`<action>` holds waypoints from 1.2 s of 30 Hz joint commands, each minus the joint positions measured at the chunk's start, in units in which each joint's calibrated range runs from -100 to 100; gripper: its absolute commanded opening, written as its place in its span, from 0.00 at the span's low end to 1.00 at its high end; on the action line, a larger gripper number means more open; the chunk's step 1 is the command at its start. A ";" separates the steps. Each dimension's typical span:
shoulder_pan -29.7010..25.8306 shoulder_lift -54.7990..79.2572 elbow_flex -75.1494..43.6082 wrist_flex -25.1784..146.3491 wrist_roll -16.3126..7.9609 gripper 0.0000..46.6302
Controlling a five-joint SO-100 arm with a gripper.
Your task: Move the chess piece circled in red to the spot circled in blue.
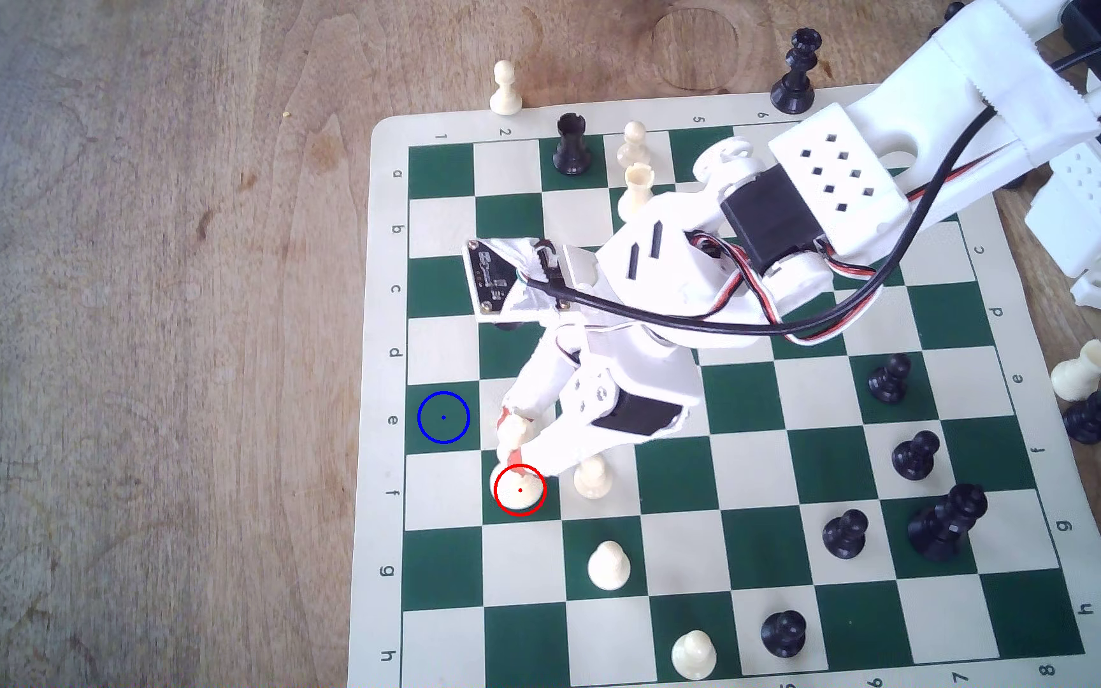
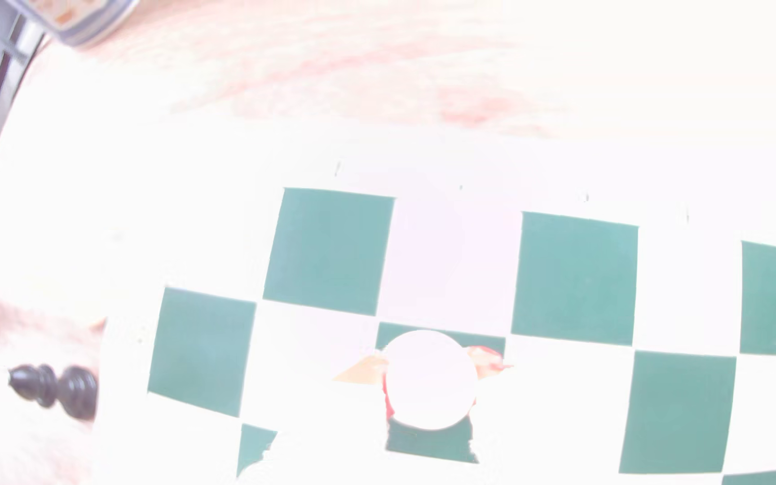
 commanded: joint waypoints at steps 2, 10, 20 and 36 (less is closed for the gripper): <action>-0.50 -6.67 -13.00 5.41 -1.61 0.00; 1.92 -7.01 -29.14 12.62 -2.78 0.00; 6.54 -4.04 -29.41 13.60 -0.73 0.00; 6.30 9.38 -30.05 11.64 0.24 0.01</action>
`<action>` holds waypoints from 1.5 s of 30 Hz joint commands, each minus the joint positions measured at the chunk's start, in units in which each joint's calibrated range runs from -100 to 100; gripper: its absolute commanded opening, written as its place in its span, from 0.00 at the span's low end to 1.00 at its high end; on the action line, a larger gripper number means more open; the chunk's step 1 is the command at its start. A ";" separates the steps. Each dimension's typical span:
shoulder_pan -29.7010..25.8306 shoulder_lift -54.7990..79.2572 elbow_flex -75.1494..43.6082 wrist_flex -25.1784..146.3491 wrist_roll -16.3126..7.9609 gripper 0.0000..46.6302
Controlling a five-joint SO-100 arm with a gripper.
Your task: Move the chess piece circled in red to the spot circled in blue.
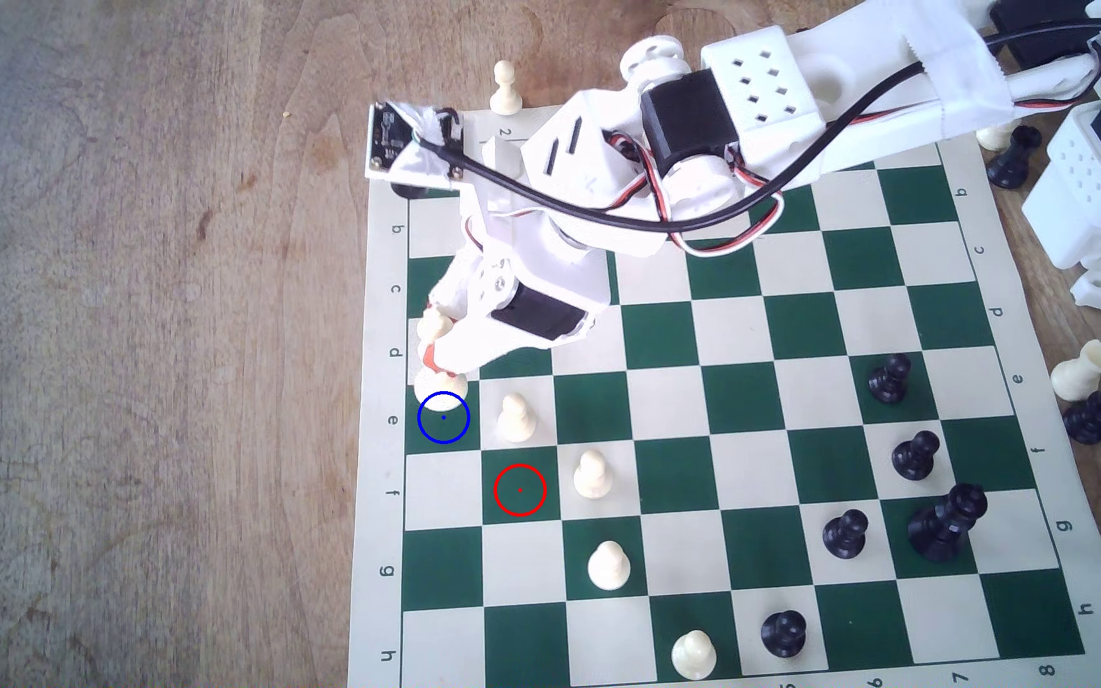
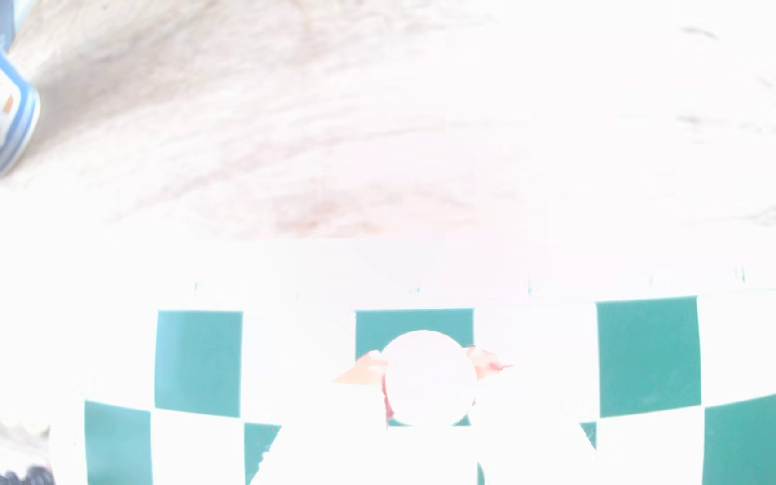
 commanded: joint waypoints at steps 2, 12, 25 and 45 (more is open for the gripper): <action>-1.01 0.09 -5.74 -2.07 0.15 0.01; -1.24 1.28 -7.37 -2.48 0.10 0.01; -0.93 2.29 -7.55 -4.28 0.15 0.01; -0.77 1.95 -7.19 -4.53 -0.15 0.45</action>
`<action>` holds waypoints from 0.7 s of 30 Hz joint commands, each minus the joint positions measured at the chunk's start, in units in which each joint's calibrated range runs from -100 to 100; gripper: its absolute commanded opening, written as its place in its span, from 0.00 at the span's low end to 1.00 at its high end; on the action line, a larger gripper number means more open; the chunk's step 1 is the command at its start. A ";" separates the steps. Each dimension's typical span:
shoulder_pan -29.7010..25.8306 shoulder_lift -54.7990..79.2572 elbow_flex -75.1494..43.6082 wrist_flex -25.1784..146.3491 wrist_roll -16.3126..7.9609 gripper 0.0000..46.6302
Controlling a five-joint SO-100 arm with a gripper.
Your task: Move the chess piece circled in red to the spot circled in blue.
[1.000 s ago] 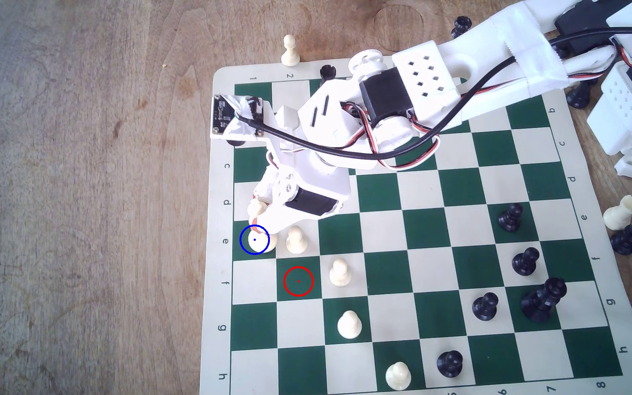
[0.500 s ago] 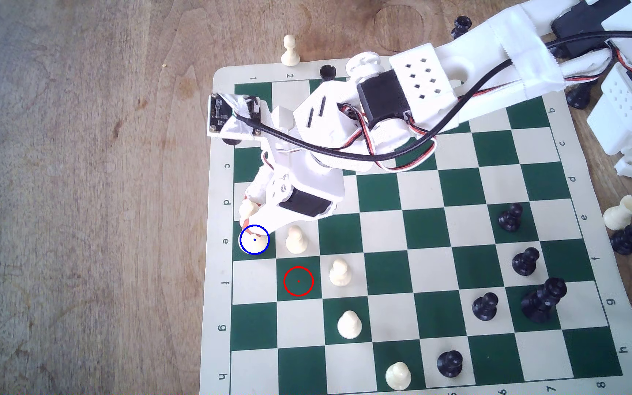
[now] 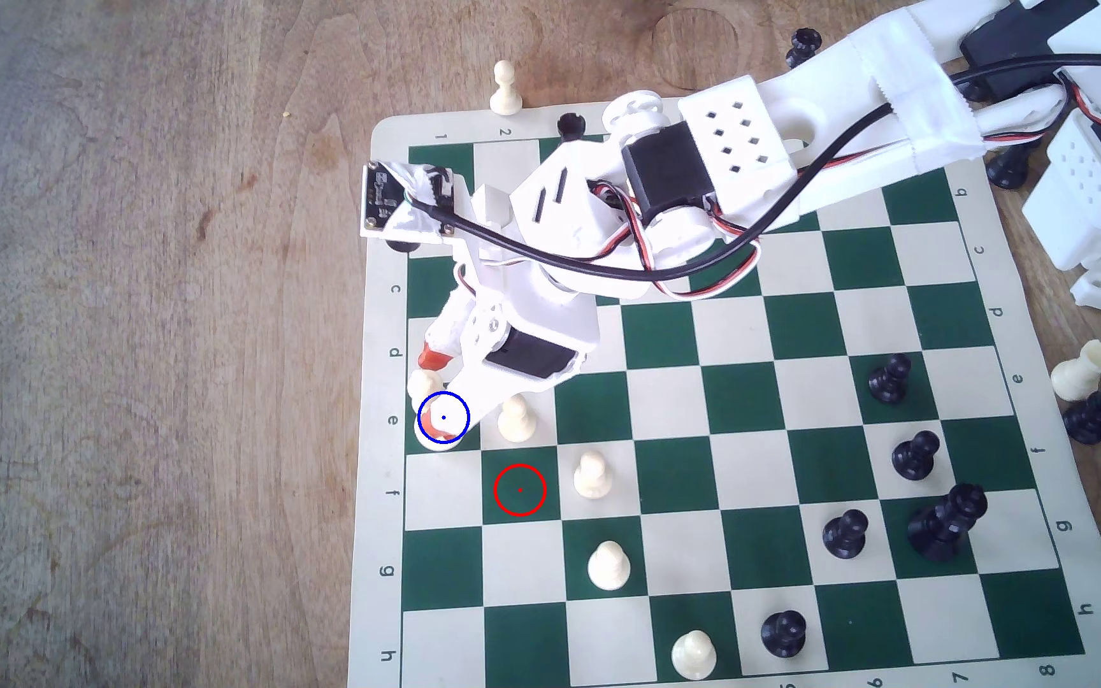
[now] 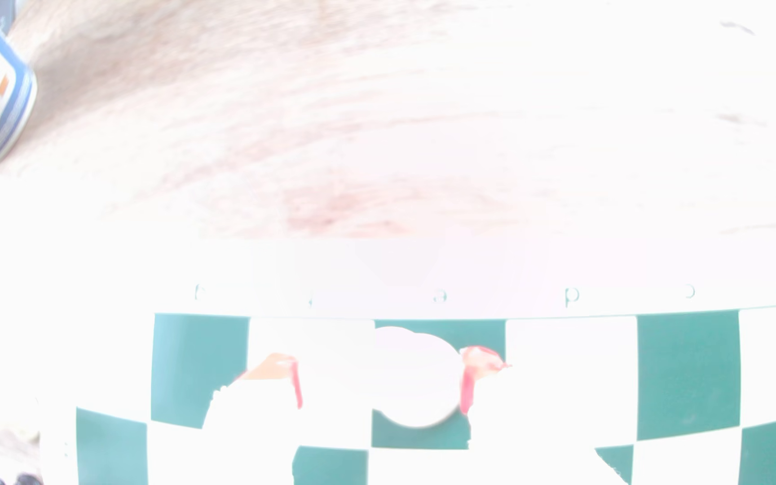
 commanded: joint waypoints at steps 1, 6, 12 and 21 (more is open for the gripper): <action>0.26 -3.16 -4.84 -1.10 -0.15 0.45; 0.26 -4.52 -4.39 -0.53 -0.20 0.45; -0.29 -13.94 3.14 -0.53 -0.24 0.46; -3.18 -36.86 24.63 1.60 0.88 0.47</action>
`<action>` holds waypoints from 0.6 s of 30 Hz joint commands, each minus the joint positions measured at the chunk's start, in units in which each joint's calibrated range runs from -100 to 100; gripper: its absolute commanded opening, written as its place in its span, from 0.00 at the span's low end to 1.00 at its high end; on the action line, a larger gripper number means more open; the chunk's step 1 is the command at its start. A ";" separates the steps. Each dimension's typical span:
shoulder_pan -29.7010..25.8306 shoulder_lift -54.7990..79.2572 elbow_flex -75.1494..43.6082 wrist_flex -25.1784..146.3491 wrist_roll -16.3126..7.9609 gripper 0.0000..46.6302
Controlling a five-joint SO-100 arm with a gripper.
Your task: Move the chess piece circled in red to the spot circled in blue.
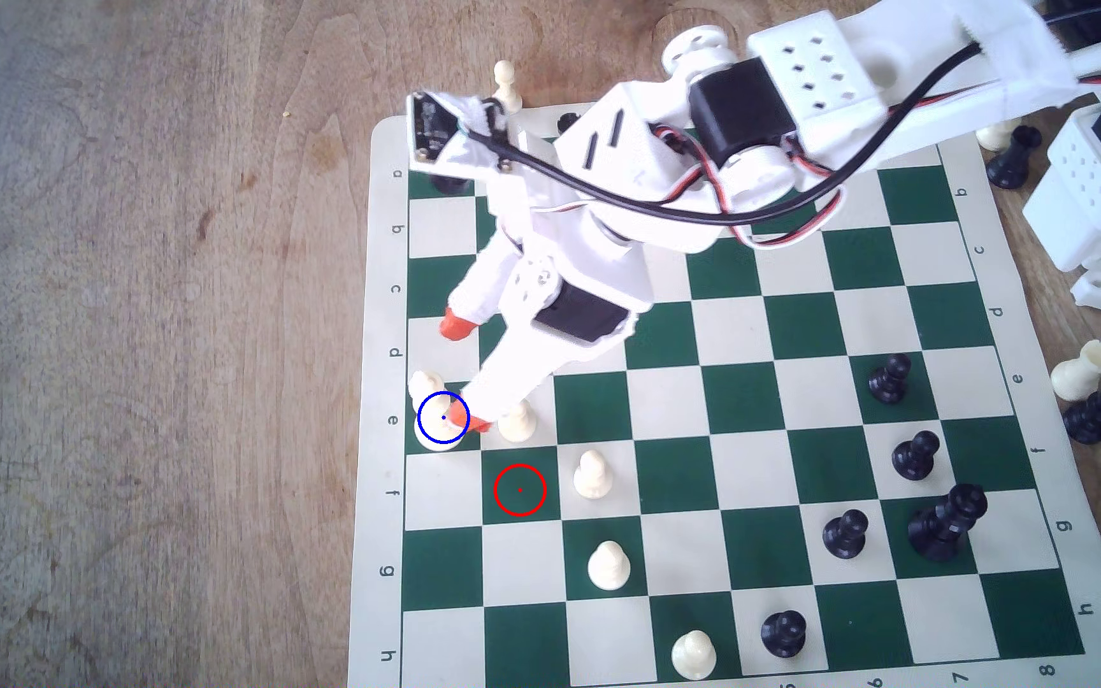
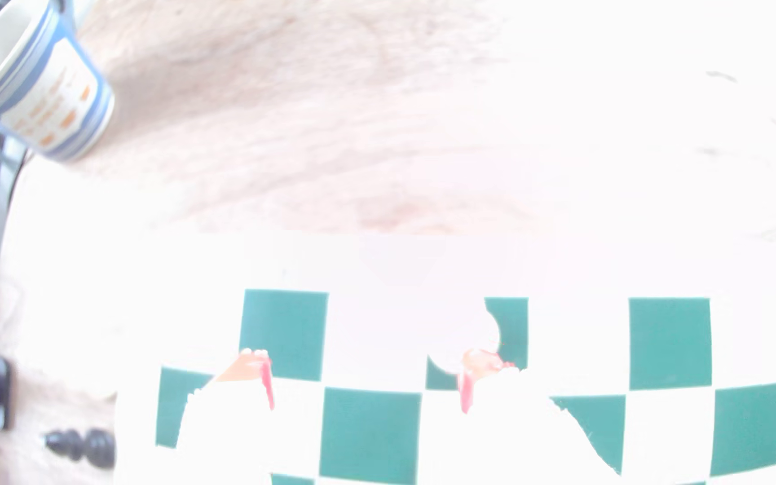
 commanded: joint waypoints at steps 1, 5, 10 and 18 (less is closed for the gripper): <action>-1.73 -19.05 10.18 1.20 1.12 0.47; -1.73 -30.76 21.60 3.01 1.56 0.47; 0.70 -45.70 38.92 2.02 2.59 0.47; 6.80 -69.22 65.57 0.63 3.96 0.35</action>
